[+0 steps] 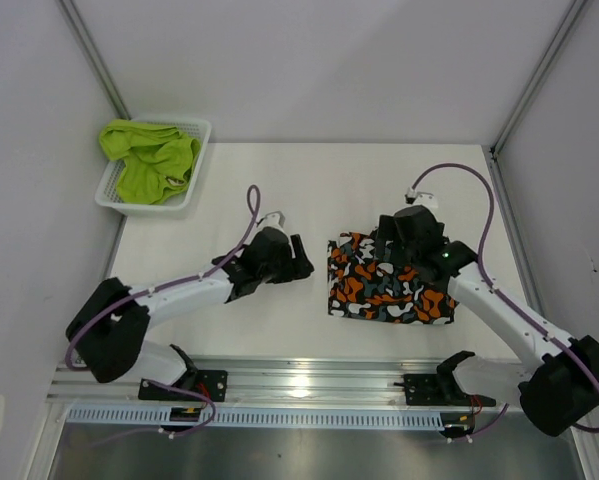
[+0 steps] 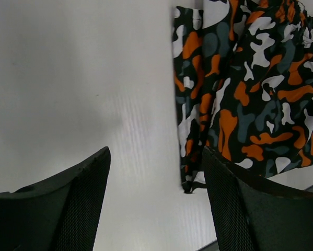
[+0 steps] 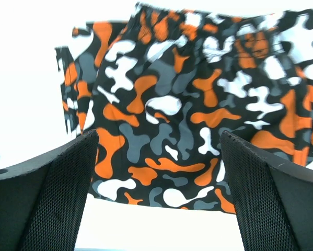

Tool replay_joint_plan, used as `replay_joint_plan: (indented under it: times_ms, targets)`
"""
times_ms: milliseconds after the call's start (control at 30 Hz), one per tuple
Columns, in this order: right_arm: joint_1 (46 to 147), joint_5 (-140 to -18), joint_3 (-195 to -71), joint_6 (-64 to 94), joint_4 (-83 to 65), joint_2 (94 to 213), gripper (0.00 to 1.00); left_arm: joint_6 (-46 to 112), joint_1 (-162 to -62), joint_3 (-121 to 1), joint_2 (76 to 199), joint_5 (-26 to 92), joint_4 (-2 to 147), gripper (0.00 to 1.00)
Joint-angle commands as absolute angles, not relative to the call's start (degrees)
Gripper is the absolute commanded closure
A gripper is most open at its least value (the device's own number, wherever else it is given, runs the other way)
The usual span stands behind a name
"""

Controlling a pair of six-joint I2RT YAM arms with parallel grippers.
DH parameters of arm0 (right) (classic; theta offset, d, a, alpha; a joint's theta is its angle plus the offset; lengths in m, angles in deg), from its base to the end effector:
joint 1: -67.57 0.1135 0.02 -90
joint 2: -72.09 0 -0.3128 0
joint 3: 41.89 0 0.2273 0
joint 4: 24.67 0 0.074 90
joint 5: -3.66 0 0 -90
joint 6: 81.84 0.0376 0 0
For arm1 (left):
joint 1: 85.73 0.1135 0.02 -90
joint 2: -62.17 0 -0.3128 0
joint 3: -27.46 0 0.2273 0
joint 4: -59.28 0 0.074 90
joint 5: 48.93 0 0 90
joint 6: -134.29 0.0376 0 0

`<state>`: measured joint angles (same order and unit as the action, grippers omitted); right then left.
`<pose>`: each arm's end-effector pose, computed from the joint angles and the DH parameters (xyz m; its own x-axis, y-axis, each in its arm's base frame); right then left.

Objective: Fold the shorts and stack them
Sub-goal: Neatly place the folded shorts to the corner

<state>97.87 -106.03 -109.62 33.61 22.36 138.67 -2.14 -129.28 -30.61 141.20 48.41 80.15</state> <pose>0.1783 0.0895 0.3266 -0.6768 0.0731 -0.7325 0.0203 0.9965 0.0808 0.1886 -0.1727 0.2651 -0.7783 -0.2516 -0.5753 0.0732 0.8736 -0.4811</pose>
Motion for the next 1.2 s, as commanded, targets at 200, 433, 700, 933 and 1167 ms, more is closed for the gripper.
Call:
replay_joint_plan:
  times_ms: [200,433,700,933,1167]
  targets:
    - [93.6,-104.4,-110.5,35.2,23.3,130.4,0.01,-8.2,-134.2,-39.0,157.2,46.4,67.5,0.29]
    - [90.2,-99.7,-109.7,34.8,23.6,127.8,0.0,-8.3,-135.6,-41.6,163.3,44.8,63.5,0.27]
    - [87.8,-96.1,-109.5,34.1,23.7,126.6,0.01,-7.1,-136.7,-42.9,167.7,42.7,57.0,0.26]
    - [86.6,-94.0,-108.5,34.2,22.7,126.6,0.01,-6.3,-137.1,-46.3,171.7,42.7,59.5,0.46]
    - [86.3,-92.4,-108.7,34.2,22.4,126.4,0.0,-0.3,-138.8,-50.9,175.8,43.1,59.8,1.0]
